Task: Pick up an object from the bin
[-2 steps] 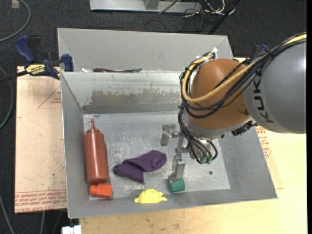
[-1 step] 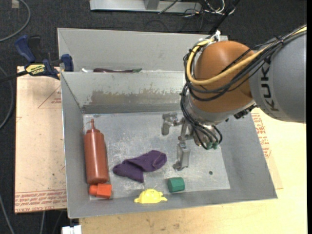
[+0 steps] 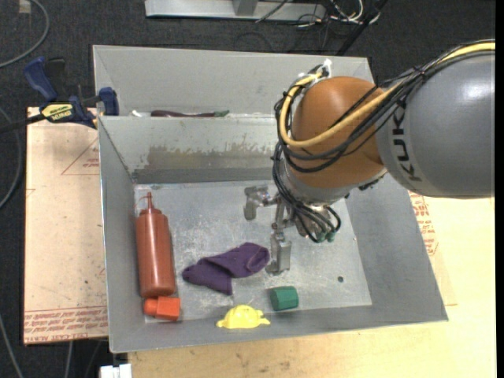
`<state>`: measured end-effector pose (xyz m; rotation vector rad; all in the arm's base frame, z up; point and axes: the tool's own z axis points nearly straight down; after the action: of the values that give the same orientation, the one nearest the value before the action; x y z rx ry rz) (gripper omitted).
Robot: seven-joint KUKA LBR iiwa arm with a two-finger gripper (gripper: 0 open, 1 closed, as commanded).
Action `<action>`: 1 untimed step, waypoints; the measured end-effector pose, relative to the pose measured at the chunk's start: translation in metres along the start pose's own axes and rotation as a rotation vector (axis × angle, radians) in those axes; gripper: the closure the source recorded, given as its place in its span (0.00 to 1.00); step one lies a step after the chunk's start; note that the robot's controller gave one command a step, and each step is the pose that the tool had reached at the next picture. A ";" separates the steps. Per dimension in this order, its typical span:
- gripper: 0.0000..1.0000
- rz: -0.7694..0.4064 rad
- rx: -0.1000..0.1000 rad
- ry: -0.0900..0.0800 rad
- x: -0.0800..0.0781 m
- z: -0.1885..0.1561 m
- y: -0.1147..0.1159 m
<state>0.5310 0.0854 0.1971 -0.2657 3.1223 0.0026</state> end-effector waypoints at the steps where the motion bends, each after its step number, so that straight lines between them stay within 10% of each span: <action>1: 0.00 -0.137 -0.003 0.010 0.005 0.062 0.022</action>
Offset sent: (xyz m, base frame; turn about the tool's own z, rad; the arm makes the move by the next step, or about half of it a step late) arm -0.0276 0.0286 -0.1149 0.2793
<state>0.5232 0.1062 0.1347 -0.4806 3.1062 0.0045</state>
